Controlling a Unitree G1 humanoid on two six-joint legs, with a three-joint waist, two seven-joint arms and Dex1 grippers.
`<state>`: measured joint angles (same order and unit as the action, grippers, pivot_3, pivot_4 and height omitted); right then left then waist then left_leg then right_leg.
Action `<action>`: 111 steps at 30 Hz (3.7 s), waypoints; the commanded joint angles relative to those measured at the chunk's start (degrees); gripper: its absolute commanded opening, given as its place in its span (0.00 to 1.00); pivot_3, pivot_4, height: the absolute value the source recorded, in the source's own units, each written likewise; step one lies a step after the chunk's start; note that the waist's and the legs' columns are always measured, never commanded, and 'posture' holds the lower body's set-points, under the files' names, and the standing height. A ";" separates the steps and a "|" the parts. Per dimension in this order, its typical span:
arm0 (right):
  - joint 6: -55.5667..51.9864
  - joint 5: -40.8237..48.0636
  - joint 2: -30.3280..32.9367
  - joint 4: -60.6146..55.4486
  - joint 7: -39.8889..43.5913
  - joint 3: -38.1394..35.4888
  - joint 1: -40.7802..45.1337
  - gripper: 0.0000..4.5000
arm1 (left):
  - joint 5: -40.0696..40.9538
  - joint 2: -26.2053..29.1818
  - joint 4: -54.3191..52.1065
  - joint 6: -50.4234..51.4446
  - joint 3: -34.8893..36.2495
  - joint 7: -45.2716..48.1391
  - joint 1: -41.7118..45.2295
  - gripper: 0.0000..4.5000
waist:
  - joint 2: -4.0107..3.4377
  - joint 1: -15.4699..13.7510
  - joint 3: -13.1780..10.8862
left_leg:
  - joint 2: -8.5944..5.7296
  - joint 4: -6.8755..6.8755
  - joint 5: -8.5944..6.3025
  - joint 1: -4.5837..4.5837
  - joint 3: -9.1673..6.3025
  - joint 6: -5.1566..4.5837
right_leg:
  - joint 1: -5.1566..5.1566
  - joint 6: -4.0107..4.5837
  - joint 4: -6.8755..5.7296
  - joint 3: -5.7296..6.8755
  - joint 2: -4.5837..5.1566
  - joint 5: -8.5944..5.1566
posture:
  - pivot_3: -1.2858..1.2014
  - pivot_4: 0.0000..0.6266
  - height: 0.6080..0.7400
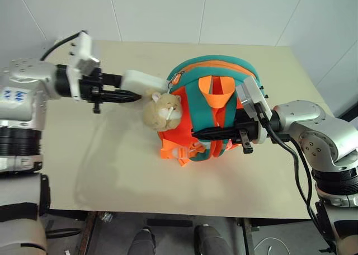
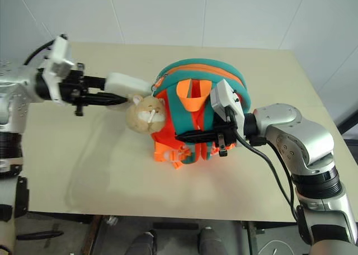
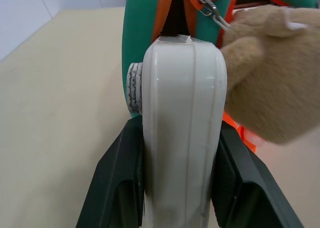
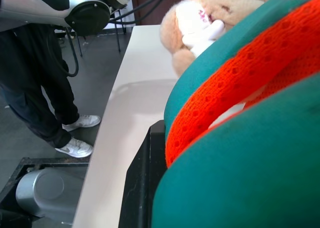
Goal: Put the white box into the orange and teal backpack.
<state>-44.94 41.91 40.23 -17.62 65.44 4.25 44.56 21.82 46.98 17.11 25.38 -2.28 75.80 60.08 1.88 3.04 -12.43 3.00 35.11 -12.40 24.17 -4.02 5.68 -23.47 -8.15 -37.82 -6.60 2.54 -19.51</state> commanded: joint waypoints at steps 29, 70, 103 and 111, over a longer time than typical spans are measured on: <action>1.22 0.36 -2.57 -2.92 -2.72 -0.87 -0.51 0.00 | -0.84 4.01 -15.55 4.47 7.07 -5.03 -9.97 1.00 | -0.03 0.15 -0.02 | -0.02 -0.03 0.02 0.01 -0.02 -0.02 | -0.01 -0.04 0.01 -0.03 0.01 0.03 | 0.52 0.24 1.00; 1.69 -0.58 -3.62 -2.89 -3.90 -1.00 -0.82 0.00 | -2.36 -12.99 -2.17 4.10 3.43 -17.54 -1.85 0.01 | -0.03 0.17 -0.01 | -0.04 0.02 0.03 0.00 -0.06 -0.03 | 0.05 -0.08 0.01 -0.03 0.00 0.07 | 0.52 0.24 1.00; 2.81 -0.25 -4.72 -1.69 -2.60 -1.94 -2.38 0.00 | 16.94 -12.11 -34.55 23.72 9.88 -36.52 -17.61 0.91 | -0.01 -0.25 0.00 | -0.04 0.08 0.03 -0.02 -0.08 -0.03 | 0.11 -0.08 0.05 -0.04 0.01 0.09 | 0.52 0.24 1.00; 2.40 0.88 -4.50 -3.60 -4.49 -3.43 -5.19 0.00 | 20.59 -8.78 -34.01 29.94 10.53 -35.43 -15.60 0.40 | -0.01 -0.12 0.00 | -0.05 0.06 0.03 -0.03 -0.09 -0.03 | 0.12 -0.09 0.05 -0.04 0.01 0.09 | 0.52 0.24 1.00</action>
<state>-43.16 41.28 35.47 -18.61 61.26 3.03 39.49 41.74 36.94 -17.00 54.35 7.23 40.35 43.02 1.87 2.92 -12.43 2.95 35.18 -12.37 24.13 -4.11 5.65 -23.34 -8.24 -37.77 -6.64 2.54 -19.42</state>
